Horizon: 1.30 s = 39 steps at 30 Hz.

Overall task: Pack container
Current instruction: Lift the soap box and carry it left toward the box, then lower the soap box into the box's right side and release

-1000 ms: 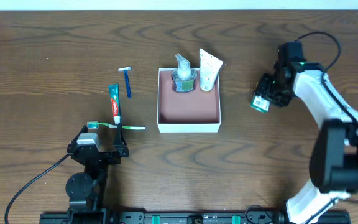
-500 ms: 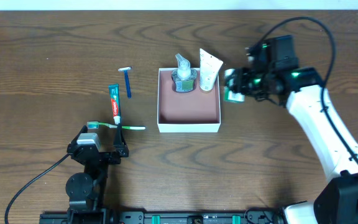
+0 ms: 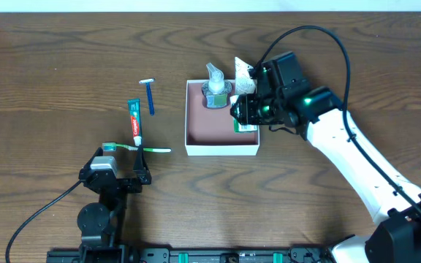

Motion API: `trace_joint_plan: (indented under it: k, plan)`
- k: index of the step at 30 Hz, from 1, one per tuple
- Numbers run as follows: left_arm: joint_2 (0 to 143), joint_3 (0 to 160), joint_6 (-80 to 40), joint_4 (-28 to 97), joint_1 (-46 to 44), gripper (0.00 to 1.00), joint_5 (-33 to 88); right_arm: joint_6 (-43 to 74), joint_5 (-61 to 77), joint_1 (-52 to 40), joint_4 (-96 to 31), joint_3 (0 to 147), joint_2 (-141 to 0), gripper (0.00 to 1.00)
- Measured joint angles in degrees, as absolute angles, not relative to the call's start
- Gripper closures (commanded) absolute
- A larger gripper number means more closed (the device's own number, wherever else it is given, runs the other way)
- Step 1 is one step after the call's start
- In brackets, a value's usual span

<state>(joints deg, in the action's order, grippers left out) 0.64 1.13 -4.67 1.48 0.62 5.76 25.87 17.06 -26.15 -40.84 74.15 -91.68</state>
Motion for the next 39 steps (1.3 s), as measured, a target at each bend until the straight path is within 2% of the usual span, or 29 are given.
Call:
trace_joint_plan:
  k: [8, 15, 22, 24, 26, 31, 39]
  plan:
    - [0.6, 1.1, -4.7, 1.5, 0.6, 0.02, 5.8, 26.5, 11.6, -26.5, -38.6, 74.1, -94.5, 0.55]
    - [0.6, 1.1, -4.7, 1.5, 0.6, 0.02, 5.8, 25.5, 9.8, -26.4, -31.6, 74.2, -99.0, 0.56]
    - [0.6, 1.1, -4.7, 1.5, 0.6, 0.02, 5.8, 24.4, 9.2, -26.4, -31.2, 74.2, -99.8, 0.56]
    - [0.6, 1.1, -4.7, 1.5, 0.6, 0.02, 5.8, 23.9, 9.1, -26.4, -31.9, 74.3, -99.8, 0.51]
    - [0.6, 1.1, -4.7, 1.5, 0.6, 0.02, 5.8, 23.4, 9.0, -26.4, -32.1, 74.4, -99.8, 0.39]
    - [0.6, 1.1, -4.7, 1.5, 0.6, 0.02, 5.8, 22.7, 8.7, -26.3, -32.2, 74.5, -99.8, 0.22]
    - [0.6, 1.1, -4.7, 1.5, 0.6, 0.02, 5.8, 22.1, 8.6, -26.3, -32.3, 74.5, -99.8, 0.18]
